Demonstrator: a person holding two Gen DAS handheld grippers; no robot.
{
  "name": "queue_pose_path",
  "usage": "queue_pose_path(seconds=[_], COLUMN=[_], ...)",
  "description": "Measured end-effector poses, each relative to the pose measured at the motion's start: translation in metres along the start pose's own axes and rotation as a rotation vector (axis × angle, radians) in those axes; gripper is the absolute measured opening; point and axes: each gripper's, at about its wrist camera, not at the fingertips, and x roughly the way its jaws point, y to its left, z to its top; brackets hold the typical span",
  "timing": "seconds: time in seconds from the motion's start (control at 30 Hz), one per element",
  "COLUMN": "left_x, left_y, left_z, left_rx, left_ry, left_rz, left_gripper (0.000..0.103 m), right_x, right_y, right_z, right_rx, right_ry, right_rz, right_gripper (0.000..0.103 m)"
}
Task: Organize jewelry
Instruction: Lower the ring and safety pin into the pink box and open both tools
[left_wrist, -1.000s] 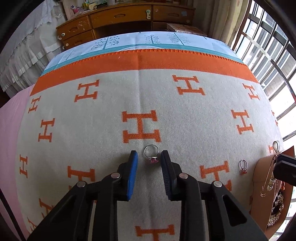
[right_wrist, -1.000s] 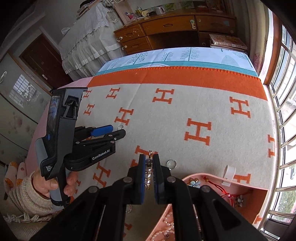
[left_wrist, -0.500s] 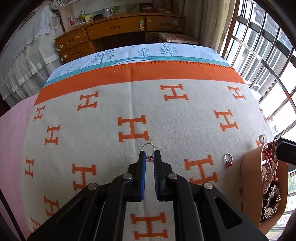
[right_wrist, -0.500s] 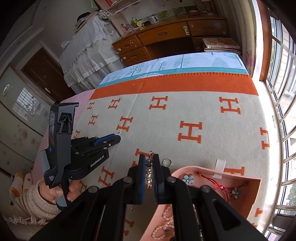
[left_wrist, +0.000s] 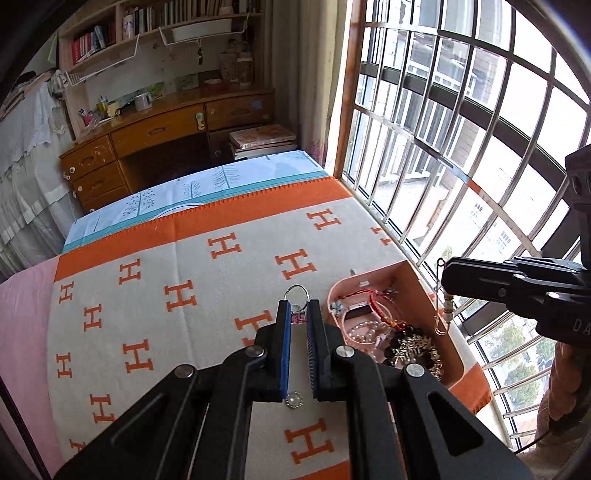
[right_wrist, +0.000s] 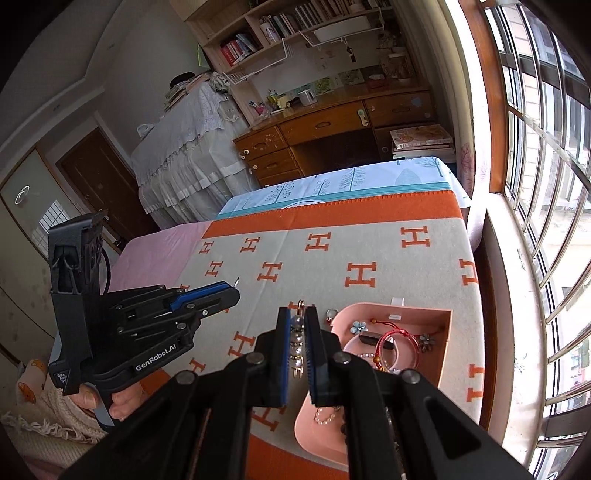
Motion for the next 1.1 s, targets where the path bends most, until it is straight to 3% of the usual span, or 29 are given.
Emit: queue_pose_path(seconds=[0.17, 0.37, 0.6, 0.8, 0.83, 0.9, 0.97, 1.03, 1.1], left_x=[0.008, 0.047, 0.075, 0.078, 0.078, 0.077, 0.074, 0.069, 0.064], left_y=[-0.042, -0.067, -0.075, -0.079, -0.078, -0.076, -0.073, -0.069, -0.064], left_z=[-0.012, -0.036, -0.049, -0.047, -0.047, -0.045, -0.043, -0.041, -0.039], left_rx=[0.06, 0.061, 0.056, 0.064, 0.061, 0.048, 0.038, 0.031, 0.023], left_ry=[0.037, 0.156, 0.22, 0.21, 0.208, 0.201, 0.182, 0.157, 0.141], left_rz=[-0.065, -0.11, -0.1, -0.075, -0.072, -0.068, -0.059, -0.036, -0.023], left_gripper=[0.006, 0.006, 0.006, 0.006, 0.008, 0.021, 0.046, 0.055, 0.055], right_x=[-0.015, -0.01, 0.011, 0.031, 0.034, 0.04, 0.044, 0.045, 0.044], right_y=[-0.013, -0.046, -0.073, -0.083, -0.084, -0.084, -0.086, -0.088, -0.087], right_z=[-0.023, -0.048, -0.054, -0.041, -0.039, -0.034, -0.031, -0.03, -0.03], right_rx=[0.048, 0.156, 0.206, 0.173, 0.163, 0.152, 0.16, 0.168, 0.172], right_ry=[-0.003, 0.028, 0.057, 0.072, 0.07, 0.075, 0.085, 0.078, 0.07], right_rz=[-0.018, -0.042, -0.089, -0.16, -0.176, -0.184, -0.194, -0.209, -0.215], right_gripper=[0.007, 0.007, 0.007, 0.008, 0.008, 0.008, 0.01, 0.011, 0.011])
